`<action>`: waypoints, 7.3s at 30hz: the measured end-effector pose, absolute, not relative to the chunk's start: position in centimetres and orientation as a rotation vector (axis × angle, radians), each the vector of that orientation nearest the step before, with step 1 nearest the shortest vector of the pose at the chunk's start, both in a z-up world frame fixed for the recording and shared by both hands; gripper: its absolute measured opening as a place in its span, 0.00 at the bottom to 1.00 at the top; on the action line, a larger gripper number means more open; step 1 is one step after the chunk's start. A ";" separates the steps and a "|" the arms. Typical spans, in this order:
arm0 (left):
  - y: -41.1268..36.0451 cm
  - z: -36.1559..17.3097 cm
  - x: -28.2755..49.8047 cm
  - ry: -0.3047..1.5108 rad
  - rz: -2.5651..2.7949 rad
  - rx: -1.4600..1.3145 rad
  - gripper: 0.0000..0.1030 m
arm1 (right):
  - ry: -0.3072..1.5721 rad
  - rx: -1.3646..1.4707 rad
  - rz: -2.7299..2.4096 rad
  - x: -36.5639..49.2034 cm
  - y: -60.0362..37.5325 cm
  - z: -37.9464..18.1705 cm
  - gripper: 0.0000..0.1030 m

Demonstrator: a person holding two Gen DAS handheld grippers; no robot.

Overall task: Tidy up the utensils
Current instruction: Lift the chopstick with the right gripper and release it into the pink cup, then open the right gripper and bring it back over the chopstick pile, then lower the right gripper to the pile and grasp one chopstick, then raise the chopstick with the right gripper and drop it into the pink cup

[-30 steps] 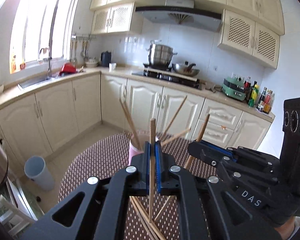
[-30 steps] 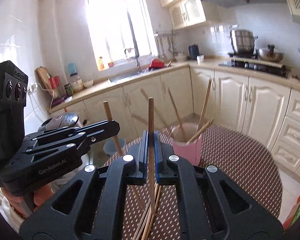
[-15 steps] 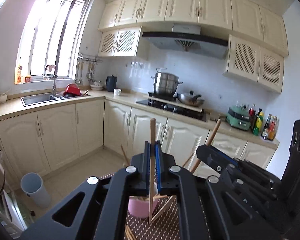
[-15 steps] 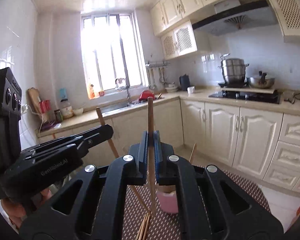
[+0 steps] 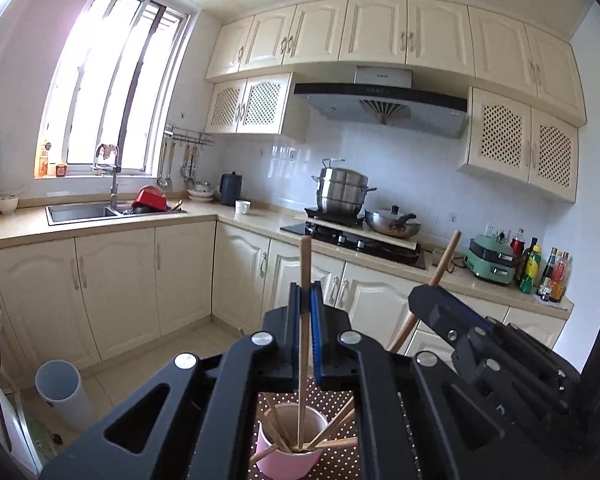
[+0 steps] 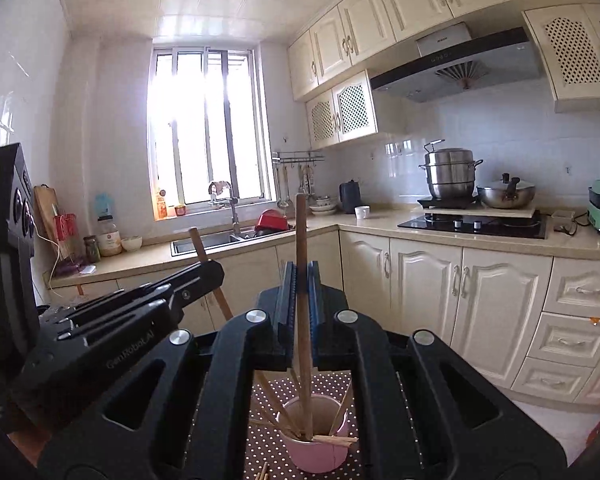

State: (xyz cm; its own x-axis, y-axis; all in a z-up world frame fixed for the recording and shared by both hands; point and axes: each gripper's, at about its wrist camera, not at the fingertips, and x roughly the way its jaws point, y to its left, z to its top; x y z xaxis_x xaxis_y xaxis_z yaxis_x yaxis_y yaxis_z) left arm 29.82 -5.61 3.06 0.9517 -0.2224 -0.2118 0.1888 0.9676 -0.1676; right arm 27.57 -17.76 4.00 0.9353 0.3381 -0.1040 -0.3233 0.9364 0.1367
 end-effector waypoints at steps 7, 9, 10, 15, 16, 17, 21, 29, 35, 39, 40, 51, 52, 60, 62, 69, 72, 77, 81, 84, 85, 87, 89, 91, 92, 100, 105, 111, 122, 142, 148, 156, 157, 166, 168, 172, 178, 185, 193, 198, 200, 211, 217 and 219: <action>-6.0 1.2 30.6 0.269 -0.209 -0.122 0.05 | 0.184 0.116 0.342 28.3 -17.6 2.1 0.06; -6.0 0.8 30.9 0.277 -0.188 -0.115 0.05 | 0.204 0.114 0.344 28.4 -17.6 1.7 0.06; -6.0 0.6 31.1 0.283 -0.181 -0.113 0.05 | 0.214 0.113 0.344 28.5 -17.6 1.4 0.06; -6.0 -0.7 31.7 0.324 -0.164 -0.102 0.05 | 0.267 0.112 0.345 28.9 -17.4 -0.1 0.06; -5.8 -1.0 31.8 0.335 -0.147 -0.105 0.06 | 0.275 0.114 0.345 29.0 -17.4 -0.3 0.06; -5.6 -1.2 31.8 0.342 -0.139 -0.112 0.06 | 0.285 0.119 0.350 29.0 -17.5 -0.5 0.06; -4.8 -1.8 31.8 0.365 -0.126 -0.112 0.09 | 0.304 0.129 0.346 28.9 -17.7 -0.8 0.06; -4.1 -2.2 30.7 0.370 -0.097 -0.089 0.32 | 0.305 0.132 0.339 28.2 -17.7 -0.7 0.06; -3.2 -1.6 29.1 0.352 -0.081 -0.081 0.41 | 0.297 0.151 0.334 27.0 -17.9 -0.5 0.06; -2.9 -1.2 27.5 0.324 -0.061 -0.054 0.46 | 0.282 0.145 0.328 25.7 -17.8 -0.1 0.06; -2.9 -1.1 27.1 0.318 -0.056 -0.047 0.47 | 0.278 0.141 0.327 25.4 -17.7 0.0 0.07; -1.8 -0.4 21.8 0.239 -0.033 -0.018 0.66 | 0.239 0.093 0.294 20.9 -17.3 0.5 0.07; -1.8 -0.4 21.4 0.231 -0.032 -0.018 0.68 | 0.238 0.090 0.291 20.5 -17.3 0.4 0.07; -1.2 -2.0 17.8 0.213 -0.061 -0.002 0.72 | 0.231 0.071 0.247 17.4 -17.4 -0.8 0.07; -1.0 -2.7 17.3 0.230 -0.064 0.005 0.73 | 0.233 0.051 0.228 16.8 -17.4 -1.5 0.10; 0.1 -5.8 16.9 0.322 -0.080 0.002 0.73 | 0.245 0.038 0.207 15.2 -17.3 -3.2 0.44; 0.8 -7.2 17.1 0.366 -0.080 -0.006 0.73 | 0.253 0.031 0.204 14.8 -17.2 -3.9 0.44; 1.6 -9.9 17.9 0.462 -0.089 -0.016 0.73 | 0.283 0.014 0.200 14.8 -16.8 -5.6 0.48; 1.0 -12.8 19.4 0.573 -0.090 0.004 0.73 | 0.361 -0.003 0.217 15.9 -16.1 -7.8 0.48; 0.1 -15.4 20.7 0.685 -0.106 0.038 0.73 | 0.425 -0.006 0.227 16.8 -15.6 -9.9 0.48; -0.1 -16.2 21.1 0.715 -0.117 0.044 0.73 | 0.444 -0.005 0.229 16.9 -15.6 -10.7 0.49; -0.8 -18.2 22.0 0.793 -0.125 0.068 0.73 | 0.477 0.002 0.231 17.3 -15.6 -11.9 0.49; -1.3 -19.9 22.9 0.857 -0.127 0.085 0.73 | 0.520 0.011 0.236 17.9 -15.7 -13.2 0.50; -1.7 -21.3 23.7 0.914 -0.130 0.096 0.73 | 0.555 0.018 0.241 18.3 -15.8 -14.2 0.50; -1.9 -21.7 23.9 0.925 -0.130 0.101 0.73 | 0.568 0.019 0.243 18.4 -15.8 -14.7 0.50; -2.6 -22.7 25.5 0.946 -0.113 0.097 0.73 | 0.636 0.078 0.257 19.7 -16.7 -16.1 0.54; -3.1 -22.5 26.8 0.956 -0.113 0.094 0.73 | 0.682 0.106 0.267 20.6 -16.9 -16.7 0.55; -3.5 -22.4 28.0 0.978 -0.073 0.083 0.73 | 0.720 0.142 0.277 21.4 -17.4 -17.2 0.55; -0.9 -22.4 28.8 1.005 -0.165 0.041 0.53 | 0.797 0.079 0.324 23.6 -15.2 -17.7 0.55; 3.0 -22.6 27.5 0.985 -0.162 -0.038 0.41 | 0.924 -0.095 0.307 27.9 -8.2 -19.2 0.52; 2.1 -22.8 27.6 0.996 -0.189 -0.038 0.41 | 0.944 -0.185 0.334 29.0 -6.3 -19.2 0.18; -1.3 -23.2 28.2 1.004 -0.171 0.070 0.41 | 0.970 -0.161 0.360 28.7 -8.8 -19.2 0.11; -1.5 -23.2 28.3 1.006 -0.164 0.082 0.41 | 0.974 -0.154 0.362 28.7 -9.1 -19.2 0.11; -1.3 -21.8 28.1 1.028 -0.203 0.013 0.41 | 0.984 -0.112 0.391 28.6 -10.5 -19.4 0.11; -1.3 -21.8 28.0 1.030 -0.215 0.011 0.41 | 0.983 -0.105 0.396 28.8 -11.0 -19.5 0.11; -2.7 -22.3 28.0 1.028 -0.200 0.044 0.41 | 0.984 -0.110 0.398 28.9 -11.3 -19.3 0.11; -4.5 -22.7 30.3 1.067 -0.169 0.102 0.38 | 1.000 -0.115 0.396 29.6 -11.3 -19.3 0.11; -4.4 -22.2 32.1 1.078 -0.173 0.066 0.08 | 1.028 -0.099 0.405 31.1 -11.1 -19.1 0.10; -2.1 -21.3 32.2 1.048 -0.199 0.019 0.06 | 1.015 0.017 0.429 30.5 -12.6 -18.9 0.06; -1.4 -18.5 30.2 0.989 -0.214 0.013 0.06 | 0.968 0.044 0.446 29.1 -13.6 -16.9 0.06; -1.2 -16.9 29.4 0.957 -0.217 0.009 0.06 | 0.933 0.049 0.455 28.4 -13.9 -15.6 0.06; -1.0 -8.5 24.6 0.739 -0.254 -0.023 0.06 | 0.735 0.100 0.514 23.6 -15.3 -8.3 0.06; -1.6 -5.8 22.4 0.645 -0.264 -0.018 0.06 | 0.650 0.106 0.523 21.4 -15.1 -5.7 0.06; -1.9 -5.0 21.7 0.621 -0.270 -0.009 0.06 | 0.626 0.104 0.525 20.9 -15.0 -5.0 0.06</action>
State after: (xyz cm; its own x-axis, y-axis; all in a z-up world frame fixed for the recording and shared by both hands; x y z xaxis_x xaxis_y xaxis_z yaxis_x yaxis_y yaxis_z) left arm 21.66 -1.91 -4.95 0.7790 -0.2528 -0.5737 0.2475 0.9648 -0.0891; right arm 20.94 -14.99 -5.04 0.6846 0.4984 -0.5318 -0.4367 0.8647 0.2483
